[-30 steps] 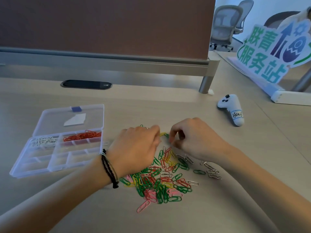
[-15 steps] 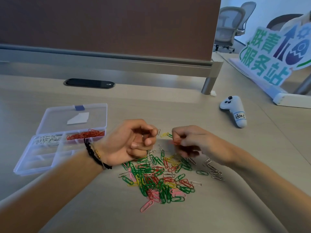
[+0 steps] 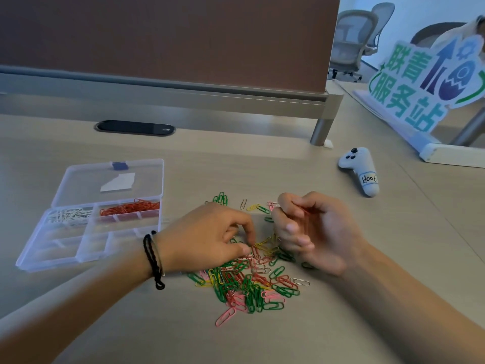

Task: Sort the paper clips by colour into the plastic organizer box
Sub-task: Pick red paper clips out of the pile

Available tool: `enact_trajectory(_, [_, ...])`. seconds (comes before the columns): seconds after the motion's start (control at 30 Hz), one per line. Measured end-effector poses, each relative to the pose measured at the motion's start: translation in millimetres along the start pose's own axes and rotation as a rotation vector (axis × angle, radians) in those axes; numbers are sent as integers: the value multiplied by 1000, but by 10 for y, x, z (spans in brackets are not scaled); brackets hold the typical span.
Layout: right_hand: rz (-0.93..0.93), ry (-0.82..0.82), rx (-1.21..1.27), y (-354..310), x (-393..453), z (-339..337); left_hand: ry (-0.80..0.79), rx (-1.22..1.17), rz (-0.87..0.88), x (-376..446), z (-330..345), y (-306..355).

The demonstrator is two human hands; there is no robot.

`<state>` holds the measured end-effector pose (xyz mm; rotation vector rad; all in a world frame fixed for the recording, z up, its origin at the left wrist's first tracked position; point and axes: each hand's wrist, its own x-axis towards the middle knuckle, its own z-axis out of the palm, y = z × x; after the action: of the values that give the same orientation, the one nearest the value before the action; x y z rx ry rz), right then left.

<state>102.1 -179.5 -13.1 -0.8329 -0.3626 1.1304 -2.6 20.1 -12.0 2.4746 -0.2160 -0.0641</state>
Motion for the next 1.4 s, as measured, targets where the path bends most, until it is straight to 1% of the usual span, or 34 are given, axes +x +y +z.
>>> enact_trajectory(0.07, [11,68,-56,-28,-9,-21,21,153,27,-4,23,14])
enact_trajectory(0.1, [30,105,-119,-44,-14,-14,29,209,34,-11,30,29])
enact_trajectory(0.13, [53,145,-247,-61,-23,3,36,252,39,-17,31,47])
enact_trajectory(0.17, [54,181,-478,-68,-41,24,44,284,43,-20,28,66])
enact_trajectory(0.2, [31,207,-795,-65,-61,57,52,304,47,-23,25,82])
enact_trajectory(0.23, [-10,203,-1118,-53,-81,104,60,322,49,-27,22,92])
enact_trajectory(0.27, [-43,179,-1384,-38,-99,151,63,346,46,-27,24,106])
enact_trajectory(0.3, [-57,156,-1582,-17,-102,207,60,376,34,-31,27,118])
enact_trajectory(0.37, [-70,145,-1900,23,-114,302,45,444,-10,-36,64,148])
enact_trajectory(0.43, [-50,146,-2103,34,-117,368,45,474,-49,-33,107,178])
enact_trajectory(0.53, [-45,117,-2272,32,-107,418,55,450,-94,-5,120,170])
enact_trajectory(0.6, [-41,64,-2369,28,-95,449,51,395,-91,3,111,150])
enact_trajectory(0.63, [-40,40,-2370,16,-98,448,46,365,-73,-3,107,149])
enact_trajectory(0.67, [-47,35,-2316,3,-111,426,46,323,-49,-16,108,150])
enact_trajectory(0.7, [-65,50,-2195,-13,-116,391,49,256,-28,-32,98,147])
enact_trajectory(0.73, [-64,78,-2005,-27,-135,341,40,153,-13,-38,94,149])
enact_trajectory(0.77, [-51,98,-1761,-43,-157,304,23,10,-13,-44,81,160])
enact_trajectory(0.83, [-29,118,-1271,-56,-189,238,-31,-347,-72,-33,49,151])
enact_trajectory(0.9, [21,145,-944,-33,-241,172,-109,-758,-150,7,21,120])
enact_trajectory(0.97, [86,158,-682,1,-291,108,-204,-1144,-180,46,-10,69])
enact_trajectory(1.03, [127,182,-455,9,-338,51,-283,-1475,-220,69,-41,42])
enact_trajectory(1.1, [134,256,-316,-23,-374,40,-257,-1645,-285,82,-69,45])
enact_trajectory(1.13, [133,288,-303,-39,-388,41,-225,-1647,-326,99,-74,56])
enact_trajectory(1.17, [135,317,-349,-52,-399,55,-176,-1565,-355,110,-79,77])
enact_trajectory(1.2, [135,351,-469,-59,-411,79,-98,-1355,-352,114,-78,88])
enact_trajectory(1.23, [130,384,-645,-64,-426,106,3,-1008,-290,109,-62,78])
enact_trajectory(1.27, [115,405,-838,-68,-438,136,99,-584,-180,100,-39,66])
enact_trajectory(1.3, [92,402,-1012,-66,-449,171,163,-208,-37,88,-22,50])
enact_trajectory(1.33, [68,375,-1149,-61,-461,203,186,31,95,73,-5,36])
enact_trajectory(1.37, [46,344,-1251,-54,-476,229,170,156,185,53,3,46])
enact_trajectory(1.4, [33,322,-1341,-50,-491,246,151,230,236,47,14,50])
